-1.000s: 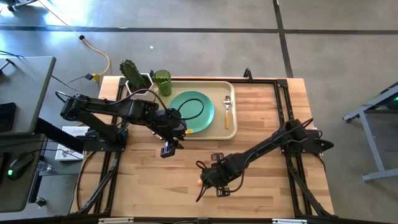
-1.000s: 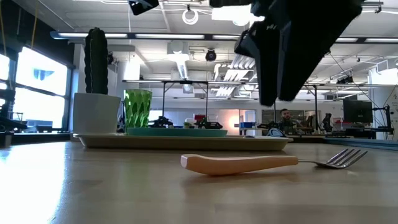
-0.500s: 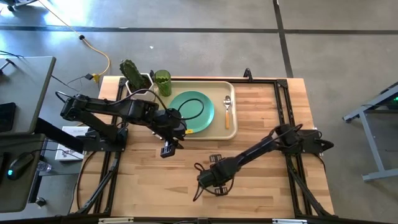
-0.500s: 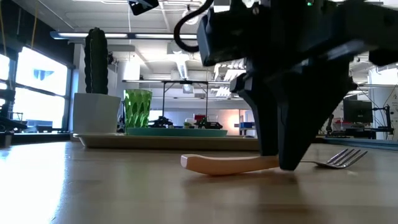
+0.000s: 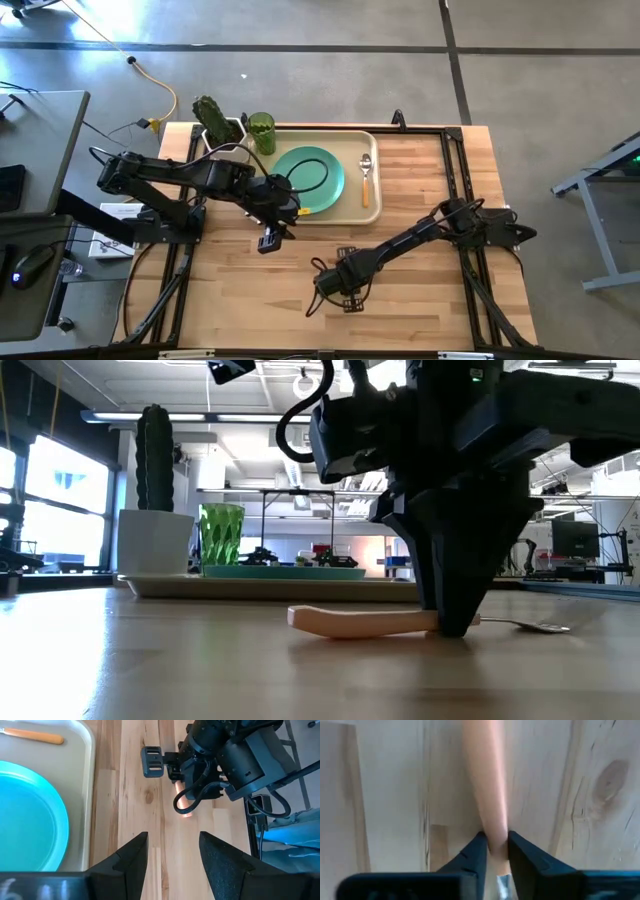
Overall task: Pick and place plate/cup/fork/spoon on tray
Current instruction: Put the light pink fork on the white serving tray
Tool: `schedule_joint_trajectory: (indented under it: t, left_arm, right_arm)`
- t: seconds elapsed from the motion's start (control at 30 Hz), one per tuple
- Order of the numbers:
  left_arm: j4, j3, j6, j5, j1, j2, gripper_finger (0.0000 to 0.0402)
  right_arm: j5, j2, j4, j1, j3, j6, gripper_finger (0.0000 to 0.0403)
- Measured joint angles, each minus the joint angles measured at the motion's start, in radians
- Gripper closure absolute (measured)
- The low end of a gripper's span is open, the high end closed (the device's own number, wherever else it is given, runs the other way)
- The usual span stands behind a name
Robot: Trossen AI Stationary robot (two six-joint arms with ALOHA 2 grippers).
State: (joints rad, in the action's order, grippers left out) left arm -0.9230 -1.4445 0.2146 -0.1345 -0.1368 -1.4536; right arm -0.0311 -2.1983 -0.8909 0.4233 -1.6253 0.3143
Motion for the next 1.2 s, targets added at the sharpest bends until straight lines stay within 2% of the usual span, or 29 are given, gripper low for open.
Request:
schedule_joint_trajectory:
  t: [0.17, 0.47, 0.7, 1.03, 1.2]
  left_arm:
    - [0.0, 0.0, -0.008, 0.0, 0.0, 0.0, 0.0236]
    - [0.003, 0.0, -0.01, 0.008, 0.0, -0.001, 0.0236]
    - [0.002, 0.0, -0.061, 0.065, 0.0, -0.001, 0.0236]
    - [0.003, 0.0, -0.062, 0.067, 0.0, -0.001, 0.0236]
    - [0.003, 0.0, -0.04, 0.067, 0.0, -0.001, 0.0236]
  right_arm:
    - [-0.008, -0.001, -0.003, -0.005, 0.0, 0.026, 0.0386]
    - [0.046, 0.02, -0.028, 0.004, 0.004, 0.048, 0.0386]
    - [0.054, 0.042, -0.19, 0.005, 0.007, 0.044, 0.0386]
    - [0.041, 0.044, -0.32, 0.005, 0.006, -0.117, 0.0386]
    - [0.096, 0.07, -0.351, 0.005, 0.006, -0.153, 0.0385]
